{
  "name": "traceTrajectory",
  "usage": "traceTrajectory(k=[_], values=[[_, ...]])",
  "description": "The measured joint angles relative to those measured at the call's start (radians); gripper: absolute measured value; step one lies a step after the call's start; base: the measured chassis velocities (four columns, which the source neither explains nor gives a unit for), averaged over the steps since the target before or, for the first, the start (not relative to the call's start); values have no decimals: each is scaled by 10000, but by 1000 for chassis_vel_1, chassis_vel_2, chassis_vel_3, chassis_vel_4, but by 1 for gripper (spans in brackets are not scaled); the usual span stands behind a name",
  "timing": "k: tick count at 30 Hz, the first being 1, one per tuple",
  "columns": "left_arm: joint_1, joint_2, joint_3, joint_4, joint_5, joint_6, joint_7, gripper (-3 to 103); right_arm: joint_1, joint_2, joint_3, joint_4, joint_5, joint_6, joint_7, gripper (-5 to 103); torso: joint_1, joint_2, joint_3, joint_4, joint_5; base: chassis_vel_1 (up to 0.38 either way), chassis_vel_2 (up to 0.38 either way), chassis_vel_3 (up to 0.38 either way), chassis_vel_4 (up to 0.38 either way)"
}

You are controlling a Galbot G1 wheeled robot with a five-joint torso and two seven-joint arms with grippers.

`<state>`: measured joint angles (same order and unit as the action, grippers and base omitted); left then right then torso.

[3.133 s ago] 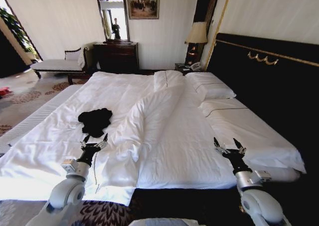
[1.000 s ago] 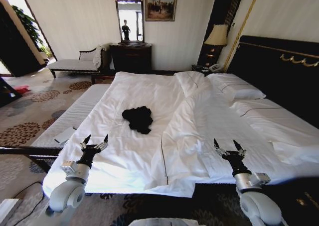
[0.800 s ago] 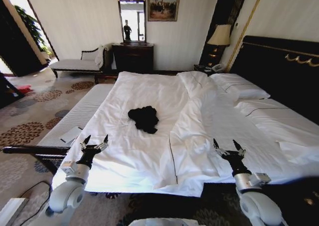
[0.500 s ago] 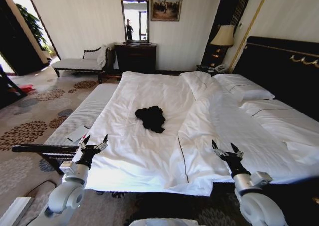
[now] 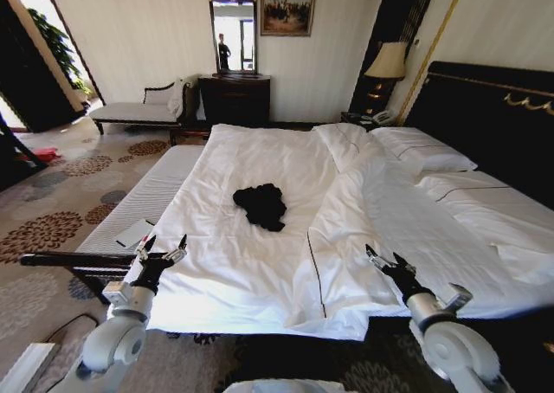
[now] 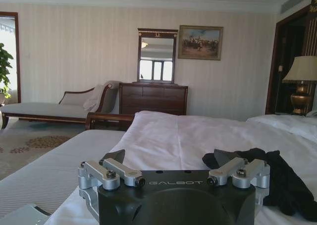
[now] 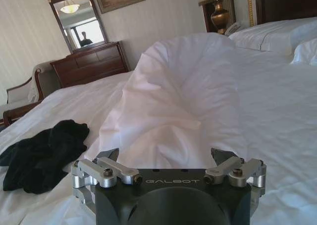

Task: Fold the clothes on the bed.

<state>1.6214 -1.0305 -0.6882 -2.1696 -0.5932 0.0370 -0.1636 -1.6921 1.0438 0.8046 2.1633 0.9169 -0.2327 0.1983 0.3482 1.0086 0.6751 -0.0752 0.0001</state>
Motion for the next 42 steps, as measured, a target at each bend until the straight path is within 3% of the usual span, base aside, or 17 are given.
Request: traceTrajectory(k=[10,26,27,30,31,32,33,36,37,39,40,41,42], values=[[101,23,-72,-167,-8,15,-4,100,268,-728,-583,-1026,-292,-307,200,100,0,1,-1,-1,-1,0,0,0,0],[-1,29,44,-168,-33,44,-28,100,470,-1041,-936,-1523,-863,-434,228,101,1,0,-1,0,-1,0,0,0,0],[-26,28,51,-164,-35,47,-35,100,494,-1041,-967,-1541,-898,-377,153,97,2,0,-1,-1,-1,0,0,0,0],[-39,28,49,-159,-56,50,-40,100,540,-1030,-1033,-1567,-976,-240,67,97,3,0,-1,-1,-1,0,0,0,0],[-38,26,40,-151,-63,50,-40,100,560,-1016,-1062,-1575,-1000,-194,44,87,3,0,-1,-1,-1,0,0,0,0],[-31,22,28,-135,-65,50,-40,100,574,-1002,-1083,-1582,-1036,-155,24,87,3,0,-1,0,0,0,0,0,0],[-19,13,18,-114,-66,50,-40,100,582,-984,-1102,-1585,-1099,-117,4,76,2,1,-1,0,0,0,0,0,0],[1,-16,12,-85,-66,45,-41,100,573,-961,-1112,-1556,-1156,-63,-18,76,3,0,-1,0,-1,0,0,0,0],[5,-37,11,-79,-65,42,-40,100,553,-946,-1113,-1506,-1185,-47,-21,65,3,0,0,0,-1,0,0,0,0],[5,-55,11,-73,-64,40,-40,100,533,-932,-1113,-1467,-1201,-36,-22,65,3,0,-1,0,-1,0,0,0,0],[3,-74,12,-63,-63,37,-40,100,505,-917,-1110,-1427,-1228,-20,-29,54,3,0,-1,0,-1,0,0,0,0],[0,-85,13,-55,-61,34,-40,100,483,-906,-1105,-1398,-1258,-3,-35,54,2,0,-1,0,-1,0,0,0,0],[-4,-97,17,-50,-61,32,-40,100,461,-891,-1100,-1371,-1283,10,-37,44,3,0,-1,0,-1,0,0,0,0]])
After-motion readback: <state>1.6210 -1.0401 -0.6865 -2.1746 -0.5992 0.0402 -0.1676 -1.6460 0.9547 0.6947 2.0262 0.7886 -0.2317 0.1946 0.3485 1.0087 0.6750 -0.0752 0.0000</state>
